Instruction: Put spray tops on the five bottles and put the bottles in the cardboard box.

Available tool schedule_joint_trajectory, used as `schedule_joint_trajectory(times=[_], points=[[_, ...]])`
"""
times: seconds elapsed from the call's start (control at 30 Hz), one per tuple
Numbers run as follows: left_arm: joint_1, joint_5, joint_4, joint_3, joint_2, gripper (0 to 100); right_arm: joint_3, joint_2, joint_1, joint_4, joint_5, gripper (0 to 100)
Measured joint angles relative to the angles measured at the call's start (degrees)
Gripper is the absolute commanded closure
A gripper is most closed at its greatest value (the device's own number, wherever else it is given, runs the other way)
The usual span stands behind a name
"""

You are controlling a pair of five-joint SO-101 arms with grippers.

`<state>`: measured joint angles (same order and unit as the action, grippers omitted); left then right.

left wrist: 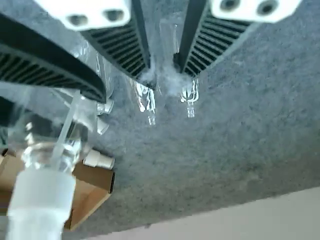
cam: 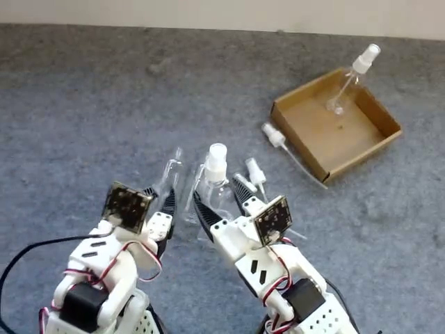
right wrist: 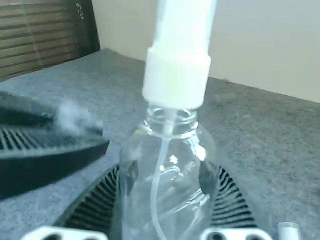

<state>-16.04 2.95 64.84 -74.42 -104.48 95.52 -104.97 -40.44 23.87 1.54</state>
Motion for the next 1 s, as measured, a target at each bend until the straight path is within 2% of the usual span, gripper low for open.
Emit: schedule_joint_trajectory(times=[0.2,0.47,0.7,1.0], points=[[0.0,0.0,0.0,-3.7,-0.1,99,0.0,0.0,3.2,-4.4,0.0,90.4],[-0.5,0.0,0.0,-9.4,0.4,99,0.0,0.0,3.6,-9.1,0.0,90.5],[-14.7,0.1,0.0,-11.3,0.4,99,0.0,0.0,3.6,-9.3,0.0,90.5],[-22.4,0.1,-3.0,-13.1,0.4,99,0.0,0.0,0.2,-9.3,0.0,90.4]])
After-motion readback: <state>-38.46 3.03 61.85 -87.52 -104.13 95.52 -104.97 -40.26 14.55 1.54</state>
